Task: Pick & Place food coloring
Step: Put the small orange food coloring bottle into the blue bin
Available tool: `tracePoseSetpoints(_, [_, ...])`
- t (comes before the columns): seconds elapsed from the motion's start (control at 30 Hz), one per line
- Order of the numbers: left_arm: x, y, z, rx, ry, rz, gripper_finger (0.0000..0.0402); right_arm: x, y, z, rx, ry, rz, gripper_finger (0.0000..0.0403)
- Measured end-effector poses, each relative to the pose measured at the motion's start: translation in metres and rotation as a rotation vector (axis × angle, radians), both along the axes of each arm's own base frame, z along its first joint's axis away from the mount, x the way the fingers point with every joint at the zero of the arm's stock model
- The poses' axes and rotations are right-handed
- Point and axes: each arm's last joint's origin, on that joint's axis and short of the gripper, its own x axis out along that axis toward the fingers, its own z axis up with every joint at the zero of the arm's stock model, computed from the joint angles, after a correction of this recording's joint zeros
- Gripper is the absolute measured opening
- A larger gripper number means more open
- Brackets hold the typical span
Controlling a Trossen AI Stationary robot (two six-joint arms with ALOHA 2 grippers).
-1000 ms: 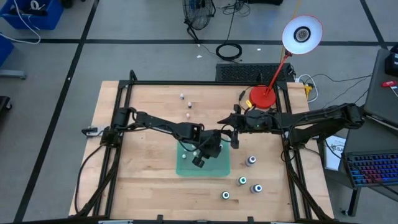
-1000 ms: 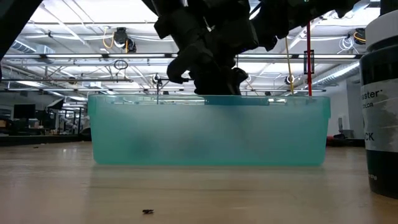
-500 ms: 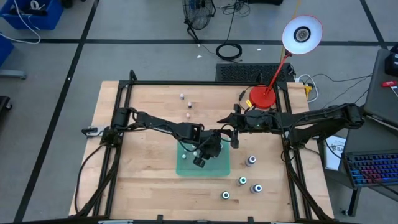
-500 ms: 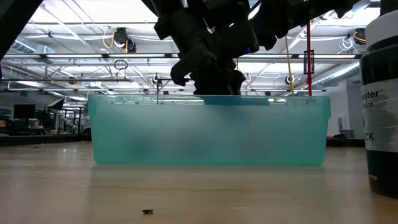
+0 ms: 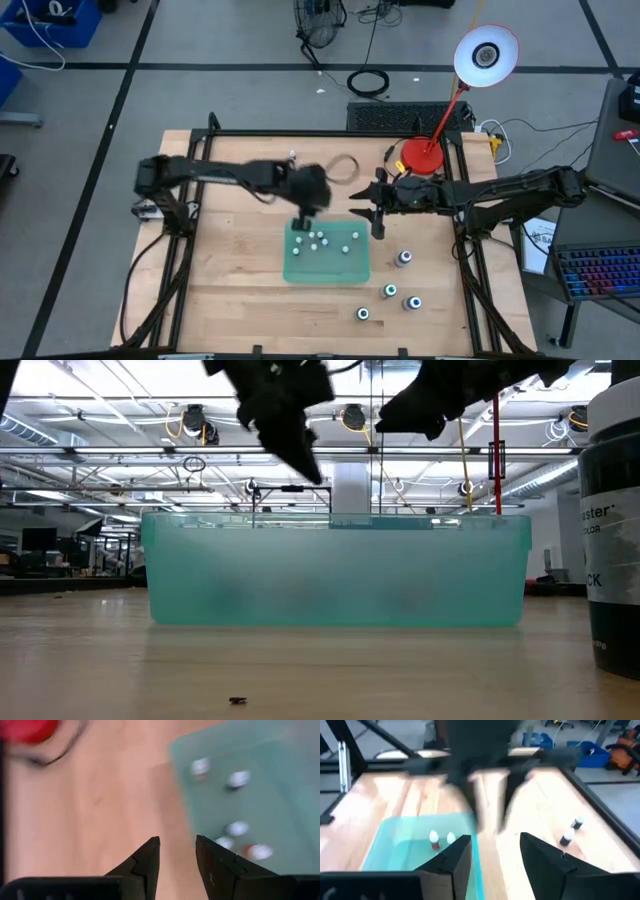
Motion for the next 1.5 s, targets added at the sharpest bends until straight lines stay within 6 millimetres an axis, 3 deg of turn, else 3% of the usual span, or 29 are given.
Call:
tracePoseSetpoints(0.2, [-0.046,0.056,-0.032,-0.045,-0.026,0.189,0.0131,-0.002,0.000,-0.006,-0.003,0.060,0.001,0.0155])
tracePoseSetpoints(0.4, [-0.064,0.082,-0.065,-0.092,-0.018,0.315,0.0131,-0.002,0.000,-0.006,-0.005,0.062,0.001,0.0155])
tracePoseSetpoints(0.83, [-0.071,0.085,-0.081,-0.032,-0.027,0.250,0.0131,-0.002,0.000,-0.006,-0.005,0.062,0.000,0.0155])
tracePoseSetpoints(1.17, [-0.074,0.090,-0.083,-0.056,-0.026,0.331,0.0134,-0.002,0.000,-0.005,-0.005,0.047,0.000,0.0155])
tracePoseSetpoints(1.5, [-0.063,0.100,-0.118,-0.088,0.018,0.290,0.0148,-0.002,0.000,-0.005,-0.003,0.042,0.000,0.0155])
